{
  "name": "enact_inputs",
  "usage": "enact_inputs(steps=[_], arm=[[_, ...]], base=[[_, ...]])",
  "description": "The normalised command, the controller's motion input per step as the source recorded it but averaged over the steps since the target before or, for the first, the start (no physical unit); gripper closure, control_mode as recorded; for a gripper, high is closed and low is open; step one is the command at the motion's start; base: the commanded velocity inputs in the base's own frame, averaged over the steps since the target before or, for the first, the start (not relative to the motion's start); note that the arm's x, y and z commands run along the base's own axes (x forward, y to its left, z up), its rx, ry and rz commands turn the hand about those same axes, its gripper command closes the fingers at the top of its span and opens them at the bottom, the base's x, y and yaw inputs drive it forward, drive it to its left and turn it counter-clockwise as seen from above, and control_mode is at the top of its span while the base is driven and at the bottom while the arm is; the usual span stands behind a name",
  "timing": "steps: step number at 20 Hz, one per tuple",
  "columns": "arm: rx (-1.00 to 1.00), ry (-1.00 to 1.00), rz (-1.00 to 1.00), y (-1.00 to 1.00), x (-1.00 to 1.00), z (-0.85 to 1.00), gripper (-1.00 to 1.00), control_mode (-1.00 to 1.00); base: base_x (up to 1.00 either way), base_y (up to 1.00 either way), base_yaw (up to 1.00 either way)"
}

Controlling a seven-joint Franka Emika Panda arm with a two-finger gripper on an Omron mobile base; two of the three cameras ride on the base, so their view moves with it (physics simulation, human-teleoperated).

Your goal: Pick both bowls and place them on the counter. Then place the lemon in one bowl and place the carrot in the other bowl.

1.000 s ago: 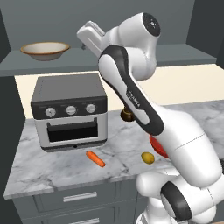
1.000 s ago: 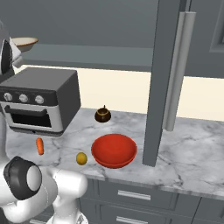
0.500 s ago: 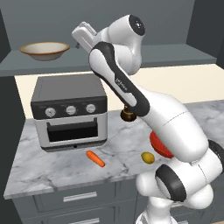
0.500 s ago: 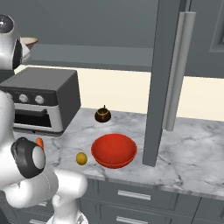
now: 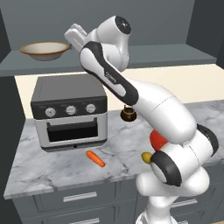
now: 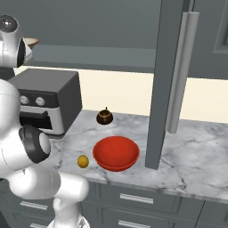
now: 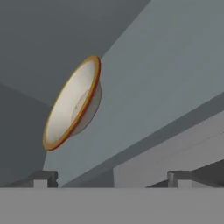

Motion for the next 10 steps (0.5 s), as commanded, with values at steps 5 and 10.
enact_inputs(steps=[5, 10], arm=[[0.00, 0.00, -0.03, 0.32, 0.46, -0.18, -1.00, -1.00], [0.00, 0.00, -0.05, 0.32, 0.52, -0.08, -1.00, -1.00]], base=[[0.00, 0.00, 0.00], [0.00, 0.00, 0.00]])
